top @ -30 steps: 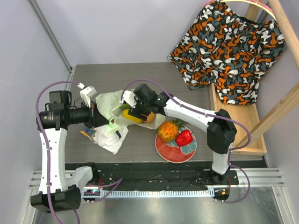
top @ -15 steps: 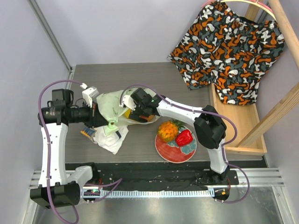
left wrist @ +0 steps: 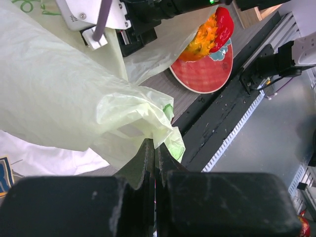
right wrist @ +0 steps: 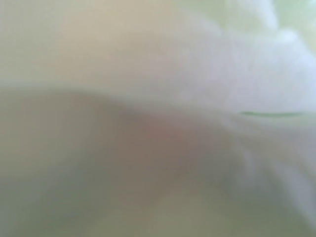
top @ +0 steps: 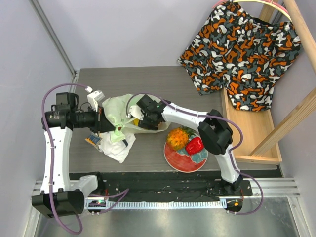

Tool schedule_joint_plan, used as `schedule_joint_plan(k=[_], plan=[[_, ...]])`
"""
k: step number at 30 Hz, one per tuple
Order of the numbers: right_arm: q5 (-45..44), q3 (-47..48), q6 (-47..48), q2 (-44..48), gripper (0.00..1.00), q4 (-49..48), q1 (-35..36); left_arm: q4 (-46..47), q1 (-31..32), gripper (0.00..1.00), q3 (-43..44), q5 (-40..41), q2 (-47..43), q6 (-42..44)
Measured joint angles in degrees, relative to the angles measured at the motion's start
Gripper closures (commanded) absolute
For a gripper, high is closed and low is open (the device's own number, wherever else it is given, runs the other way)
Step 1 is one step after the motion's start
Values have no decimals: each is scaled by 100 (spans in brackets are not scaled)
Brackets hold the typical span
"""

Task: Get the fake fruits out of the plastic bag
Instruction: Take out the fake fruit from the plastic bag, then place the fake fruit on the plate.

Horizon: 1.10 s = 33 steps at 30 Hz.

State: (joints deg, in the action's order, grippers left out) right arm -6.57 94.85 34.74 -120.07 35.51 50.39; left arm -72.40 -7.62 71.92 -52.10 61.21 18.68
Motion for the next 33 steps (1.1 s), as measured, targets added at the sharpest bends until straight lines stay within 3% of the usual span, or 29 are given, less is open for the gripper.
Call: schedule_joint_plan(k=[5, 12, 19, 24, 33], plan=[[763, 205, 461, 448, 74, 304, -39, 173, 0, 100, 0, -28, 238, -63], [2118, 144, 872, 2277, 74, 588, -59, 660, 39, 100, 4, -94, 529, -415], [2518, 199, 1248, 3121, 74, 1333, -63, 857, 87, 100, 168, -83, 874, -520], [2190, -782, 1727, 4063, 74, 1937, -122, 970, 90, 100, 229, -81, 994, -627], [1453, -3381, 2197, 6199, 73, 2970, -321, 1228, 103, 100, 225, -37, 992, -920]])
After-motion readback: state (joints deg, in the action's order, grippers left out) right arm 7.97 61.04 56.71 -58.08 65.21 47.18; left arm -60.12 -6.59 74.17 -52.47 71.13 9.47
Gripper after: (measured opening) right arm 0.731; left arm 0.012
